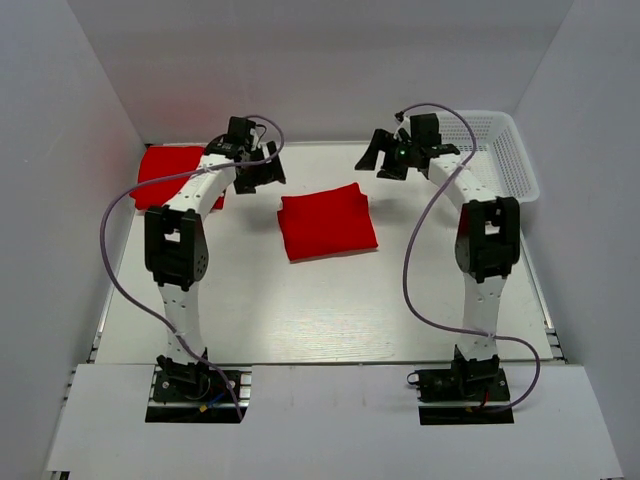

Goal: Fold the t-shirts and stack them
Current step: Fold the long partially folded tshirt into a neat square, then put the neatly folded tshirt into the corner of the board with the left arm

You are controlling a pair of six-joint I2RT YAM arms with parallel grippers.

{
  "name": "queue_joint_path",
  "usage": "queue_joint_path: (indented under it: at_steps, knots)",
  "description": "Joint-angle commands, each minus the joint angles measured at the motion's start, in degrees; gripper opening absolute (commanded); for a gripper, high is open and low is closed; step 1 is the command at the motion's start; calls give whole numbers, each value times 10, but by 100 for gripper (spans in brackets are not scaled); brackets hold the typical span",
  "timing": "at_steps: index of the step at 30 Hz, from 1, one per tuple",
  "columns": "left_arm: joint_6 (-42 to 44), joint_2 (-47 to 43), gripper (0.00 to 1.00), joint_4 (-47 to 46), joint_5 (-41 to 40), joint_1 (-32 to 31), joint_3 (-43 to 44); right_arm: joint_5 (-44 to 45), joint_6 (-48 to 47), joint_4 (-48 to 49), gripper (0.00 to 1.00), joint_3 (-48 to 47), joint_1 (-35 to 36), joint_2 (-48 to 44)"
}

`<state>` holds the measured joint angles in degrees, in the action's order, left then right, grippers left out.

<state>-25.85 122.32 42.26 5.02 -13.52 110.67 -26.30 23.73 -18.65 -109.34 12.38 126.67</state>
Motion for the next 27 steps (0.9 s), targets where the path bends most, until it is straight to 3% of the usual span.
queue_joint_path:
  at_steps: [1,5,10,15,18,27]
  knots:
    - [12,-92,100,-21,21,-12,-108,1,-22,27,90,110,4,-126]
    - [18,-139,100,-96,100,-26,-237,9,-38,34,90,220,4,-222]
    - [18,-147,100,-111,83,-39,-281,10,-50,43,90,326,4,-281]
    - [18,-112,100,-132,89,-50,-307,18,-57,39,90,374,2,-317]
    - [18,-84,95,-133,83,-56,-317,20,-61,36,90,386,4,-327]
    - [10,-24,67,-147,32,-85,-320,27,-68,31,90,424,4,-372]
